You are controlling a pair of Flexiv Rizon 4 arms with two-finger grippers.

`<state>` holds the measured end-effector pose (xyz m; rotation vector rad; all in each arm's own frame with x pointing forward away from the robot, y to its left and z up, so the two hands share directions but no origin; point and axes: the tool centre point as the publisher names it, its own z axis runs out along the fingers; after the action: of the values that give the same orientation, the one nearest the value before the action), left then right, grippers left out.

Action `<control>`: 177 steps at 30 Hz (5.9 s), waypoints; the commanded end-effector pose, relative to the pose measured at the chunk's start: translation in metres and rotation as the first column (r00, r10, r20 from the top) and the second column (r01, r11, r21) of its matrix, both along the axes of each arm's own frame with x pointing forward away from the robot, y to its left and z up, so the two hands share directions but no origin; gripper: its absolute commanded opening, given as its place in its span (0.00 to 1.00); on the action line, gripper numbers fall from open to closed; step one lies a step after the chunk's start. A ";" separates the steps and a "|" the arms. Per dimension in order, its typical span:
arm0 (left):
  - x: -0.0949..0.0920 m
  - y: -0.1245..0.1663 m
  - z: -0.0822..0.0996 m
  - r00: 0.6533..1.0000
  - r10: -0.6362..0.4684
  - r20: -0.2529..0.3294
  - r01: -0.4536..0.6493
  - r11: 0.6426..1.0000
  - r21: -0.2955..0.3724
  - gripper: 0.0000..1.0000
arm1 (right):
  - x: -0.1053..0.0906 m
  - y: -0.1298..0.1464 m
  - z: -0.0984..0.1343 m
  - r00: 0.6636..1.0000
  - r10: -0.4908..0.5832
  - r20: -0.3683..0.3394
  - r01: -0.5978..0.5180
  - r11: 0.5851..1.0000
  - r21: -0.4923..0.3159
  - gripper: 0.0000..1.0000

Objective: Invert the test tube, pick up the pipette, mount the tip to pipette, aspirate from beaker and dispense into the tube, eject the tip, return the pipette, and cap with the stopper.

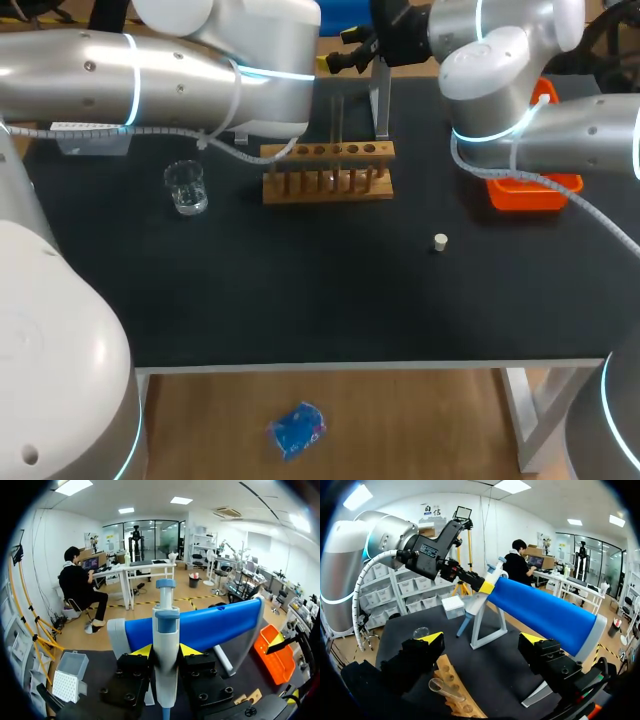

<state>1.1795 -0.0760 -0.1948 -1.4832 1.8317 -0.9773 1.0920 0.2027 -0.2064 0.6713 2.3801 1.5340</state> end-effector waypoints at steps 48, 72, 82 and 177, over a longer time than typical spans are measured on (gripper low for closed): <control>0.009 -0.004 -0.030 0.998 0.024 -0.052 -0.025 1.000 -0.006 1.00 | 0.000 0.000 0.001 1.000 0.002 -0.002 -0.002 1.000 -0.002 1.00; -0.078 -0.006 -0.014 0.991 -0.132 -0.006 0.132 0.991 -0.033 1.00 | 0.000 0.000 0.001 1.000 0.002 -0.002 -0.002 1.000 -0.002 1.00; -0.130 -0.017 -0.002 0.882 -0.469 0.032 0.470 0.881 -0.043 1.00 | -0.019 -0.029 0.025 0.991 0.125 0.039 -0.126 0.991 0.034 1.00; -0.156 -0.089 -0.028 0.417 -0.907 -0.055 0.907 0.419 -0.037 1.00 | -0.289 -0.212 -0.109 0.988 0.147 -0.055 -0.153 0.979 -0.137 1.00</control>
<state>1.0225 -0.1649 -0.2241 -0.3414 2.7393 -1.3873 0.8114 -0.0122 -0.3165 0.4695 2.6540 1.4452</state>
